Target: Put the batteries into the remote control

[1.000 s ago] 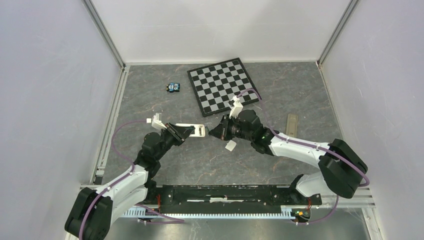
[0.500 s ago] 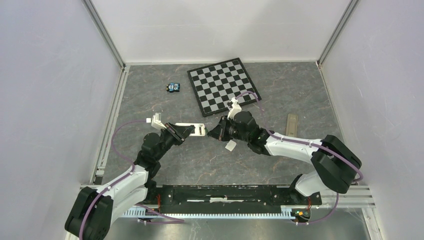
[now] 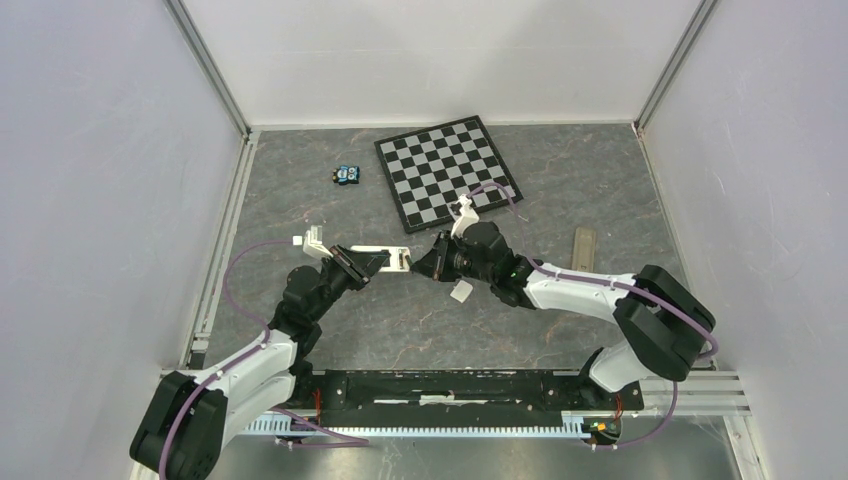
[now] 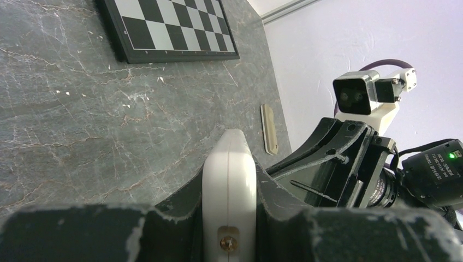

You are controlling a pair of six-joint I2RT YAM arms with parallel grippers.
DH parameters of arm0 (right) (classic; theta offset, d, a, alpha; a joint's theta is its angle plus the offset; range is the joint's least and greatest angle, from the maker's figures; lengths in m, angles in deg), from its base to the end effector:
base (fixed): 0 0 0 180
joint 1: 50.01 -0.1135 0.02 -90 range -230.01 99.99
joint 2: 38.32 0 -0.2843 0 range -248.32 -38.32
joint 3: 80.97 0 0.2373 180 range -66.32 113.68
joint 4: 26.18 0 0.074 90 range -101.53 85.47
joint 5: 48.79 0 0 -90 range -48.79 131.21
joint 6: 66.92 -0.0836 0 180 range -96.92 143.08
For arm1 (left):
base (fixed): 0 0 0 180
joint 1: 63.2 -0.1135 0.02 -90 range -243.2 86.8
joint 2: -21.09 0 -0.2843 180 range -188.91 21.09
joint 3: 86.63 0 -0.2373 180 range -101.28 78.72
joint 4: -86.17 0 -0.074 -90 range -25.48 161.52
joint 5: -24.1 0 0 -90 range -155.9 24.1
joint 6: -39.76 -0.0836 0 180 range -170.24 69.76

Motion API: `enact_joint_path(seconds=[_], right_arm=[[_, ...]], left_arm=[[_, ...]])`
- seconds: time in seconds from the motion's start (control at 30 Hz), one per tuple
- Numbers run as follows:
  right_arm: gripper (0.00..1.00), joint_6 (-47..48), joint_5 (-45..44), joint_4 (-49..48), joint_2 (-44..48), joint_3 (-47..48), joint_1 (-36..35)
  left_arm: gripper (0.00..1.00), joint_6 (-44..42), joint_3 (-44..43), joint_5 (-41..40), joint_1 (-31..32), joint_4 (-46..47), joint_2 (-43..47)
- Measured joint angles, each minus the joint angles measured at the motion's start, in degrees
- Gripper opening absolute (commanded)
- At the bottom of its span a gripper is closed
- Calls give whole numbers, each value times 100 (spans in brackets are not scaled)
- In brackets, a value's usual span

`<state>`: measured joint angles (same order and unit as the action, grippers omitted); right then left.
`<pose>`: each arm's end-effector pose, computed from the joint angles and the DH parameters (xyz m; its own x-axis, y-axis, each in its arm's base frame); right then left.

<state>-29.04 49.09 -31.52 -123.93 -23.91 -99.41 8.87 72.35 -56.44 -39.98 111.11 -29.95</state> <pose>0.2196 0.2738 0.2218 -0.8158 0.2496 -0.5217 -0.3097 0.5732 0.7586 0.1807 -0.0925 0.2020 -0.5046 -0.7046 -0.4989 0.2071 0.4622 -0.8623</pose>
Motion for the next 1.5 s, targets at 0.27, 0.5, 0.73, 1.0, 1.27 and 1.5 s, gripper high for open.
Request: enact_joint_path(seconds=[0.27, 0.5, 0.73, 1.0, 1.27, 1.5], right_arm=[[15, -70, 2, -13, -127, 96, -7], [26, -125, 2, -11, -153, 151, -9], [33, -179, 55, -13, -153, 162, -9], [88, -107, 81, 4, -118, 162, -9], [98, 918, -44, 286, 704, 162, 7], [98, 3145, 787, 986, 1641, 348, 238]], left_arm=[[2, 0, 0, 17, 0, 2, -2], [2, 0, 0, 17, 0, 4, -9], [2, 0, 0, 17, 0, 2, -35], [2, 31, -39, 179, 0, -98, -57], [2, 334, -348, 981, -68, -365, -372], [2, 527, -800, 2437, -249, -669, -833]])
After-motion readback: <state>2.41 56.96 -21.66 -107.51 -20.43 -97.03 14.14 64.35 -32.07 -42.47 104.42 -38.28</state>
